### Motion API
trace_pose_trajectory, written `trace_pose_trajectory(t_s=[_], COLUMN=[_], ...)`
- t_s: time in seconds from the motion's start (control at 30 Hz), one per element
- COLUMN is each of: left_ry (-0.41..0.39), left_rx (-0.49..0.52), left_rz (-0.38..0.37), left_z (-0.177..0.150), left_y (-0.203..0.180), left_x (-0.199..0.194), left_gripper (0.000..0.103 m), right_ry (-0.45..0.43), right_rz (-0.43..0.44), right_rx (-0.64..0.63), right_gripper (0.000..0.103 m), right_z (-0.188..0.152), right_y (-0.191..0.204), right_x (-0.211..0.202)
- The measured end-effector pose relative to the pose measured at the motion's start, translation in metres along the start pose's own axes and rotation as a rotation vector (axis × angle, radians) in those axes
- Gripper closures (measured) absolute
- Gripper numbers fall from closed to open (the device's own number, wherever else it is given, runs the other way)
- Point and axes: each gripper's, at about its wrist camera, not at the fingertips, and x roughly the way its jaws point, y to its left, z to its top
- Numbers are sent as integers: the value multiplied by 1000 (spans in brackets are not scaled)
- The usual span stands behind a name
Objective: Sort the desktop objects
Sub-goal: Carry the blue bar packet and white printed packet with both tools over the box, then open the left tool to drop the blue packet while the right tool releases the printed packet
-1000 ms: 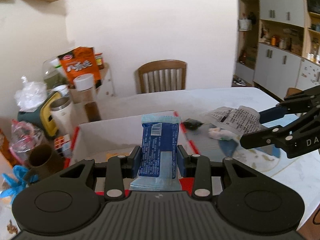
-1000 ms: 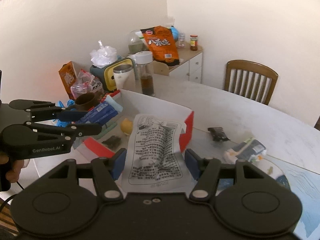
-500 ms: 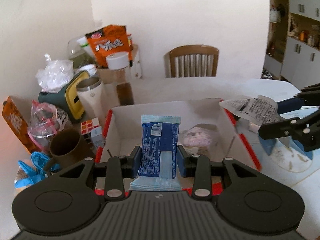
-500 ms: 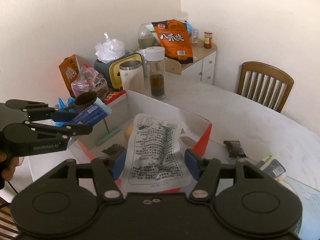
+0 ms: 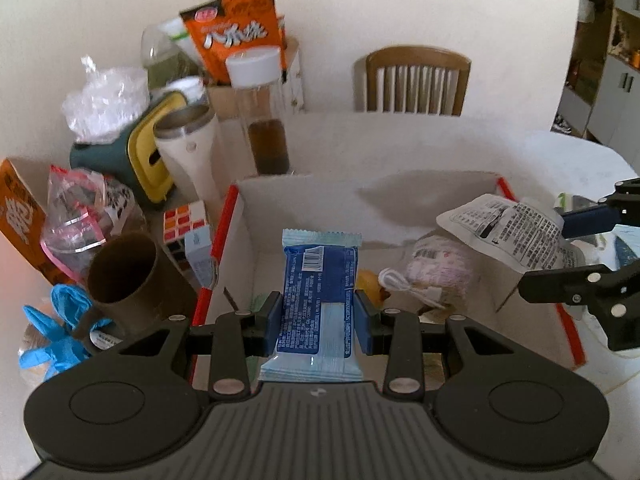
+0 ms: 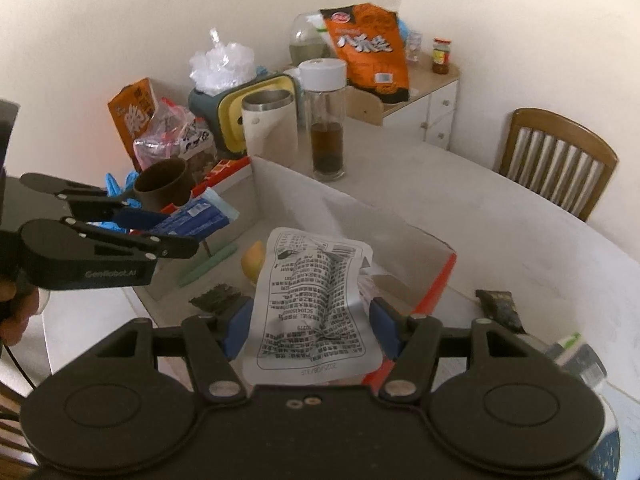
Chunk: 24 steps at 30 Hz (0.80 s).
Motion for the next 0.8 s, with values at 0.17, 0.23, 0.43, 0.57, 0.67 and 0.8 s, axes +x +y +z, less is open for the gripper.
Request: trace_pose_trajectory(t_s=[0.17, 0.23, 0.43, 0.57, 0.67, 0.8], left_ry=[76, 100, 189, 245, 268, 290], left_rx=[3, 18, 54, 62, 40, 15], left_rz=[4, 15, 39, 53, 39, 34], left_z=[2, 2, 1, 0, 1, 3], left_y=[4, 2, -6, -6, -5, -2], left_x=[23, 30, 50, 65, 72, 80], left_gripper=[68, 68, 68, 68, 68, 68], right_ry=[19, 31, 84, 95, 105, 132], right_rz=[5, 2, -9, -13, -13, -7], right_rx=[-20, -23, -33, -31, -23, -17], right_gripper=[40, 40, 40, 40, 40, 40], right_z=[9, 10, 8, 13, 17, 18], right_y=[0, -2, -6, -6, -6, -7], right_x=[19, 28, 53, 63, 71, 82])
